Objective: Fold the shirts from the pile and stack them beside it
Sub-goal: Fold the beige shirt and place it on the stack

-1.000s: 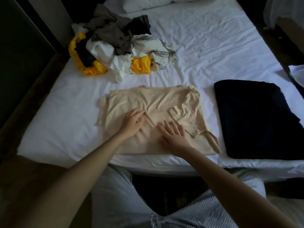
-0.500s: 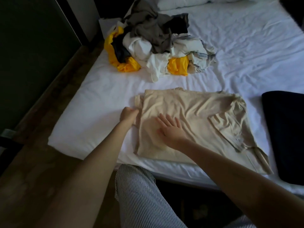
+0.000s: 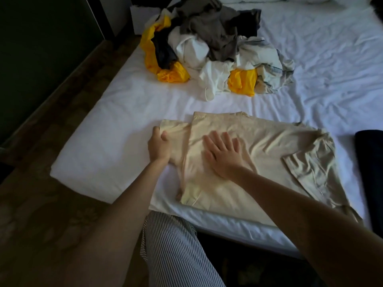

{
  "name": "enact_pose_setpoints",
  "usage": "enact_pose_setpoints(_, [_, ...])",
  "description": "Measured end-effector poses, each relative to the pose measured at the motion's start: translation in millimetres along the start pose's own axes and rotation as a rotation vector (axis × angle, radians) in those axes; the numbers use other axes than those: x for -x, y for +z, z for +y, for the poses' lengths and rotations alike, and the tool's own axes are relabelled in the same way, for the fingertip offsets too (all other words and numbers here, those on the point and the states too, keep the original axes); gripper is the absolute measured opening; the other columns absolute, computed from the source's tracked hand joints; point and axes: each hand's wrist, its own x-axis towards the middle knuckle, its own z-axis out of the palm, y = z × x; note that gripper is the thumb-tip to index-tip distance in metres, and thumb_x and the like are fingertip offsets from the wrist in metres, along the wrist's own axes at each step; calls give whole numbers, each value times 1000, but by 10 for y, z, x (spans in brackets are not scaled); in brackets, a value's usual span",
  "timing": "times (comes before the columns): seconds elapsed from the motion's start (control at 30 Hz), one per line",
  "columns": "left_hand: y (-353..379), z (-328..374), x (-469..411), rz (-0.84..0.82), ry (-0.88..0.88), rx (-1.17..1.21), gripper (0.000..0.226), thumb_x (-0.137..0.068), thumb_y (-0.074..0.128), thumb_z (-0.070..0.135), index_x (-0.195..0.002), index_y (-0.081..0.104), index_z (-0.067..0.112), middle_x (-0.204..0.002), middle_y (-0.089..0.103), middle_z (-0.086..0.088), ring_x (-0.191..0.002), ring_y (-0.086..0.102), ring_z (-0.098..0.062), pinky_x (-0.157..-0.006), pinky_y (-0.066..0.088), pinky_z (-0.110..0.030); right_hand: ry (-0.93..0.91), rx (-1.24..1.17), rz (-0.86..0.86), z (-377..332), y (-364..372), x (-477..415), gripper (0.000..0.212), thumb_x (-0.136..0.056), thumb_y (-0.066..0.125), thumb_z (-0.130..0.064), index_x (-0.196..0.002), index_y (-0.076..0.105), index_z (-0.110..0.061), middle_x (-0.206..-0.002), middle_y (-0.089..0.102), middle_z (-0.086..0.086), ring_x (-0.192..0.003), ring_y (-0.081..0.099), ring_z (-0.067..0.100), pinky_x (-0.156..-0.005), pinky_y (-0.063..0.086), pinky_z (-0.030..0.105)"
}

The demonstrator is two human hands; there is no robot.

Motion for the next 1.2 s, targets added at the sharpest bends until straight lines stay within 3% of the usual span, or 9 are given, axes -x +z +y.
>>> enact_pose_setpoints(0.27, [19, -52, -37, -11, 38, 31, 13, -97, 45, 14, -87, 40, 8, -105, 61, -29, -99, 55, -42, -70, 26, -36, -220, 139, 60, -199, -219, -164, 69, -83, -2, -57, -149, -3, -36, -158, -14, -2, -144, -16, 28, -111, -16, 48])
enact_pose_setpoints(0.47, [-2, -98, -42, 34, 10, 64, 12, -97, 44, 12, -90, 44, 2, -106, 59, -33, -99, 54, -45, -73, 28, -39, -93, 145, -161, -100, -59, -257, 67, -89, 17, -70, -145, -12, -47, -157, -18, -10, -144, -19, 26, -112, -7, 57])
enact_pose_setpoints(0.6, [1, -67, -35, 59, 7, 95, 11, -96, 43, 10, -88, 45, 4, -104, 60, -30, -96, 55, -43, -72, 28, -38, -157, 169, -194, -193, -250, -372, 69, -83, 17, -73, -145, 19, -42, -158, 10, -6, -144, 3, 32, -110, 8, 58])
enact_pose_setpoints(0.73, [-40, -51, -10, 83, 188, 148, 19, -97, 44, 13, -89, 58, 2, -88, 65, -19, -84, 60, -36, -63, 30, -30, -49, -274, -56, -411, -679, -498, 45, -97, 32, -52, -114, 60, -19, -116, 61, 5, -119, 49, 28, -100, 32, 38])
enact_pose_setpoints(0.87, [-159, 103, 138, 121, 523, -23, 30, -97, 40, 26, -92, 61, 5, -75, 66, -14, -70, 62, -37, -58, 41, -35, 132, -933, -128, -659, -863, -668, 57, -93, 40, -58, -88, 59, -4, -77, 57, 5, -70, 56, 19, -66, 45, 27])
enact_pose_setpoints(0.97, [-150, 275, 274, 47, 648, -190, 27, -98, 43, 26, -102, 60, 5, -86, 67, -13, -75, 63, -37, -60, 45, -39, 151, -920, -217, -750, -847, -725, 53, -85, 52, -62, -67, 49, -12, -62, 50, 3, -57, 51, 17, -59, 43, 27])
enact_pose_setpoints(1.03, [-111, 337, 373, -15, 691, -298, 25, -97, 48, 25, -106, 61, 5, -89, 67, -12, -72, 65, -35, -58, 48, -39, 193, -959, -168, -694, -768, -812, 43, -85, 61, -49, -70, 50, -10, -62, 49, 3, -56, 51, 17, -53, 44, 26])
enact_pose_setpoints(1.1, [-73, 328, 467, -13, 814, -368, 20, -83, 63, 17, -100, 68, 8, -75, 65, -8, -52, 63, -29, -42, 45, -30, 197, -848, -164, -605, -744, -830, 21, -90, 61, -25, -94, 59, -5, -75, 54, 3, -63, 55, 16, -44, 43, 19])
enact_pose_setpoints(1.2, [-33, 230, 556, 36, 935, -490, 46, -52, 80, 9, -98, 71, 13, -58, 58, -3, -36, 50, -23, -38, 33, -20, 207, -672, -43, -456, -786, -798, 33, -96, 46, -9, -128, 46, -1, -101, 55, -1, -102, 58, 20, -61, 45, 15])
